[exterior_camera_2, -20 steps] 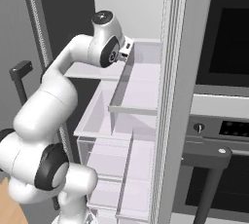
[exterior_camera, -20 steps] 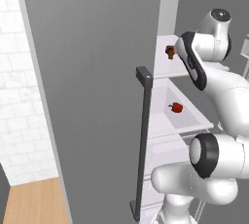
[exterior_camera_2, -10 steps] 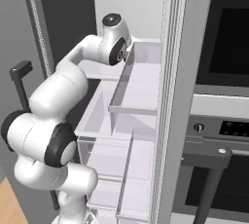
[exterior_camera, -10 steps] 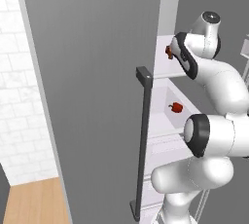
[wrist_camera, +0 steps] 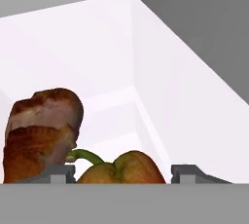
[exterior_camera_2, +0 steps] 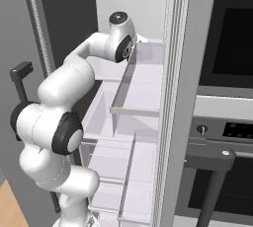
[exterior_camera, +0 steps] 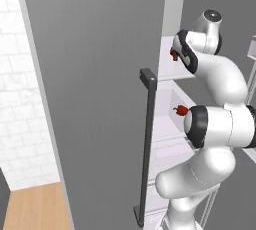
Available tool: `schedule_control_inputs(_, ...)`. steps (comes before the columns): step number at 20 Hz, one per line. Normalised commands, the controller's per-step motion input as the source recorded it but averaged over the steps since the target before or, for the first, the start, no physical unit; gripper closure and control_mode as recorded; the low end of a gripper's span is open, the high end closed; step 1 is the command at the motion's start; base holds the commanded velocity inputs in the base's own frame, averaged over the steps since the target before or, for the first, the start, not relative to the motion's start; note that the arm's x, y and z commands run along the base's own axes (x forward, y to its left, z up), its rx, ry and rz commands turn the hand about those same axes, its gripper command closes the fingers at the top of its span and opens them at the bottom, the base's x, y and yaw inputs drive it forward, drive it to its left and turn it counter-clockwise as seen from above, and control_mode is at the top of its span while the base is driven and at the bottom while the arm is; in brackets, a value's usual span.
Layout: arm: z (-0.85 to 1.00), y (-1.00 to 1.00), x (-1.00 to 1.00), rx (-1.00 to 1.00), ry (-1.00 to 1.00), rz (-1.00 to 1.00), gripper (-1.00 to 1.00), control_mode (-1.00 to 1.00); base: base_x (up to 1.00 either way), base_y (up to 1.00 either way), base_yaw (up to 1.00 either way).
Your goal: Place one bell pepper and one chicken drumstick in each tupperware on the nearby counter, to pack two identical lunches.
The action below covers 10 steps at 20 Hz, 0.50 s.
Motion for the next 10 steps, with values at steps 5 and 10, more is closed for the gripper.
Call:
schedule_control_inputs(5, -0.34, 0.0, -0.05, 0.0, 0.02, 0.0, 1.0, -1.0, 0.0, 0.0, 0.0)
schedule_control_inputs(10, -0.11, 0.18, -0.66, 0.0, 0.0, -0.03, 1.0, -1.0, 0.0, 0.0, 0.0)
